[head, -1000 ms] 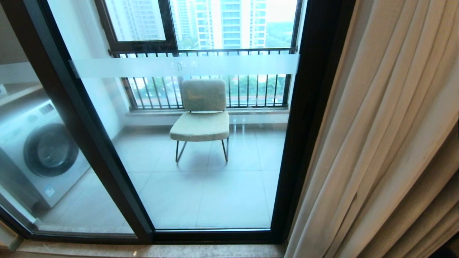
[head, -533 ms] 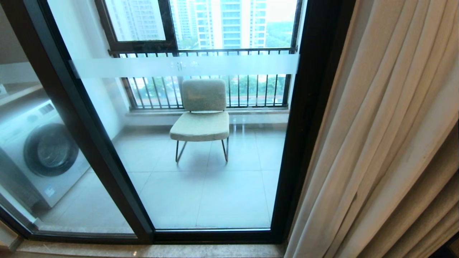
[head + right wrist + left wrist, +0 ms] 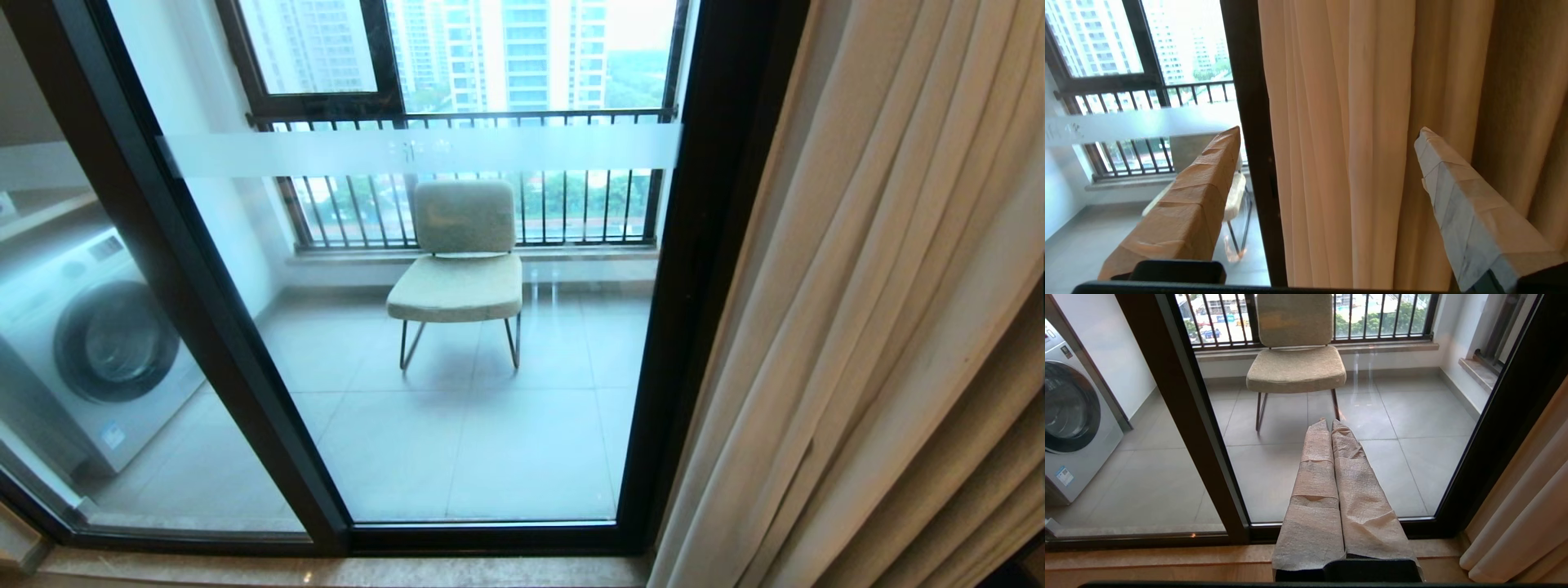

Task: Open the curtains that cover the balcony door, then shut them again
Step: Close the inner curtains on both sides

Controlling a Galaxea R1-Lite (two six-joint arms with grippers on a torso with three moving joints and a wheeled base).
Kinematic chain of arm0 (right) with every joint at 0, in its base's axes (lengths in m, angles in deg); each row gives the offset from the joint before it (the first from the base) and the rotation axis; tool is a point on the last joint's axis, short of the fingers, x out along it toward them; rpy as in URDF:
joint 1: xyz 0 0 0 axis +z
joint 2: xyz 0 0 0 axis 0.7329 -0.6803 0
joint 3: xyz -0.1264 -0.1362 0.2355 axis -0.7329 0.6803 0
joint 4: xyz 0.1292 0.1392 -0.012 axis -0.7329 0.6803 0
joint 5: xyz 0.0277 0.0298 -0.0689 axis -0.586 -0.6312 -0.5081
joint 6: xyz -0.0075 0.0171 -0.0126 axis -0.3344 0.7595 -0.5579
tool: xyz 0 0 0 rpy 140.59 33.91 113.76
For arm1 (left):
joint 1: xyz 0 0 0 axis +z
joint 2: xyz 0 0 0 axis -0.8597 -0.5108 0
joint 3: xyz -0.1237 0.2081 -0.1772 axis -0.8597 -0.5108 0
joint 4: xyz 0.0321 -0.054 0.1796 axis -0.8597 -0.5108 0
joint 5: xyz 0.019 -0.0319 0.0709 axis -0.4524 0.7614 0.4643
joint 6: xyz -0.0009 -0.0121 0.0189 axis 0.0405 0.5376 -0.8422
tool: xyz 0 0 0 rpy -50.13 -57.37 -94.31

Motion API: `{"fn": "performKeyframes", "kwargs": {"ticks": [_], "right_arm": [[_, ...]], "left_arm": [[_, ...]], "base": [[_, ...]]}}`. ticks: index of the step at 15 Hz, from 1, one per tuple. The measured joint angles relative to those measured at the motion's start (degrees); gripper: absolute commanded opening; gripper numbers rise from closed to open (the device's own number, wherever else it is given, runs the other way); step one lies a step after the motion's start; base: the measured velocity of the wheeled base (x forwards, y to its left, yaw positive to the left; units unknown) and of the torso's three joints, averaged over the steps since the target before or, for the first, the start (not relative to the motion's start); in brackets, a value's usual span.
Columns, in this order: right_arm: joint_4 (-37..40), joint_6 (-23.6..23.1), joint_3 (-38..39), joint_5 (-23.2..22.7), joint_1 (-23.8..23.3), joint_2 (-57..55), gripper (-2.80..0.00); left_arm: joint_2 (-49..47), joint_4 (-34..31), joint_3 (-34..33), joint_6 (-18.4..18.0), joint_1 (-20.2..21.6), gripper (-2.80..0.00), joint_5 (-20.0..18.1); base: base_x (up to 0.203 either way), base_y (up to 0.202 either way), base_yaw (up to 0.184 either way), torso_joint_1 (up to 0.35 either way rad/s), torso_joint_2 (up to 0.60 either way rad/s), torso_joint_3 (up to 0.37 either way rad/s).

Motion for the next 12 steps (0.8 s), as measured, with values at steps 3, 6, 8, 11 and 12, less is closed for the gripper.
{"fn": "performKeyframes", "kwargs": {"ticks": [3, 6, 8, 11, 12], "right_arm": [[-5.66, 0.01, -3.67, 0.02, -0.05, -6.8, 0.0], [-9.7, 0.0, -6.93, 0.06, -0.27, -13.65, 0.0], [-12.24, 0.01, -8.91, 0.04, -1.26, -18.12, 0.0], [-14.21, 0.11, -13.19, -0.1, -3.92, -24.49, 0.0], [-14.39, 0.23, -14.9, -0.11, -4.7, -26.45, 0.0]], "left_arm": [[0.0, 0.0, 0.0, -0.01, -0.06, -2.8, 0.02], [0.0, 0.0, 0.0, 0.0, -0.06, -2.8, 0.0], [0.0, 0.0, 0.0, -0.05, -0.06, -2.8, 0.02], [0.0, 0.0, 0.0, -0.02, -0.06, -2.8, 0.0], [0.0, 0.0, 0.0, -0.02, -0.01, -2.8, 0.0]], "base": [[0.0, 0.0, 0.0, 0.0, 0.0, 0.0], [0.0, 0.0, 0.0, 0.0, 0.0, 0.0], [0.0, 0.0, 0.0, 0.0, 0.0, 0.0], [0.0, 0.0, 0.0, 0.0, 0.0, 0.0], [0.0, 0.0, 0.0, 0.0, 0.0, 0.0]]}}
